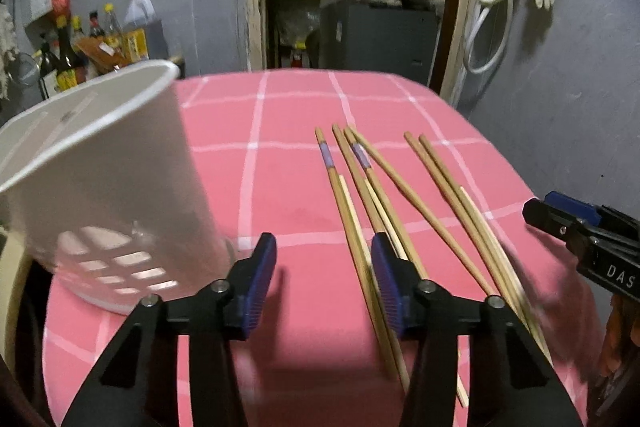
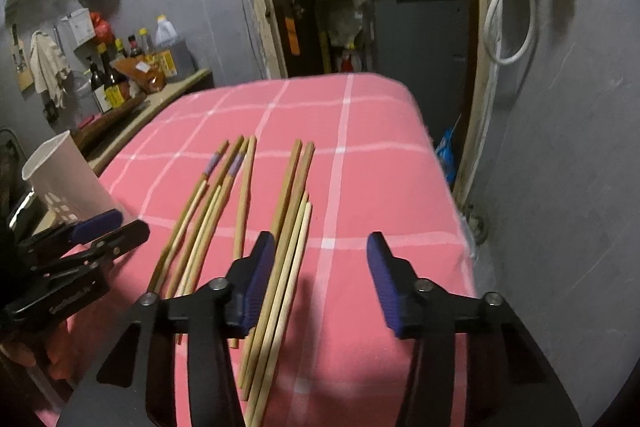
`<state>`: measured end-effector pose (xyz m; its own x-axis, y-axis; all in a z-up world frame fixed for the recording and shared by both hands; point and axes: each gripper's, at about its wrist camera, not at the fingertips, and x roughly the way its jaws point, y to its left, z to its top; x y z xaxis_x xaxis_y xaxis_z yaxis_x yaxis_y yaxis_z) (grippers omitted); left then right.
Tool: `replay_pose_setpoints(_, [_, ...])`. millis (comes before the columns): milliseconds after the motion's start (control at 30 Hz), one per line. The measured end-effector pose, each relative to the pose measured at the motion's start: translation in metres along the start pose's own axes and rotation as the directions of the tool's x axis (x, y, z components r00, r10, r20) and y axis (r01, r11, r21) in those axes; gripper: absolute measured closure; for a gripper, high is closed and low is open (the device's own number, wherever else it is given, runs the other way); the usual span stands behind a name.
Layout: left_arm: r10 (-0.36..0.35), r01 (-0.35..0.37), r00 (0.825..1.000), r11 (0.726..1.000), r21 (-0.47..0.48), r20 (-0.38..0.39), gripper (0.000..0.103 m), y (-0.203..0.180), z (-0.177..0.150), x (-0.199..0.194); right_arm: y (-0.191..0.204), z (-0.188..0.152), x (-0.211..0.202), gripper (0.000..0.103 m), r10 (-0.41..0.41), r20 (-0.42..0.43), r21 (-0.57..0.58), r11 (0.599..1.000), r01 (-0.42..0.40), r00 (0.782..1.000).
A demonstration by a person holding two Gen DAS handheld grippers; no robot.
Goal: Organize utensils
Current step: 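Close the left tool on a purple-banded chopstick while the right tool grasps a thin chopstick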
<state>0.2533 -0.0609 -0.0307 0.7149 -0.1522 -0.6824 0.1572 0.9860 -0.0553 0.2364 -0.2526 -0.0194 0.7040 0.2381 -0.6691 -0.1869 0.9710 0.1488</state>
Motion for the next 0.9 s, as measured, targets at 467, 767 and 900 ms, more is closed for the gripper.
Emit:
replay_pose_setpoints(467, [-0.052, 0.050, 0.993, 0.998, -0.024, -0.109, 0.080, 0.010, 0.010, 0.034, 0.003, 0.008, 0.031, 0.081, 0.024, -0.118, -0.015, 1.000, -0.026, 0.993])
replay_pose_setpoints(767, [-0.069, 0.068, 0.989, 0.998, -0.010, -0.131, 0.080, 0.002, 0.015, 0.038, -0.001, 0.008, 0.041, 0.082, 0.015, -0.142, -0.017, 1.000, -0.018, 0.990])
replay_pose_setpoints(900, [-0.077, 0.077, 0.987, 0.997, 0.000, -0.143, 0.080, 0.001, 0.017, 0.043, -0.002, 0.008, 0.044, 0.082, 0.026, -0.152, -0.010, 1.000, -0.028, 0.988])
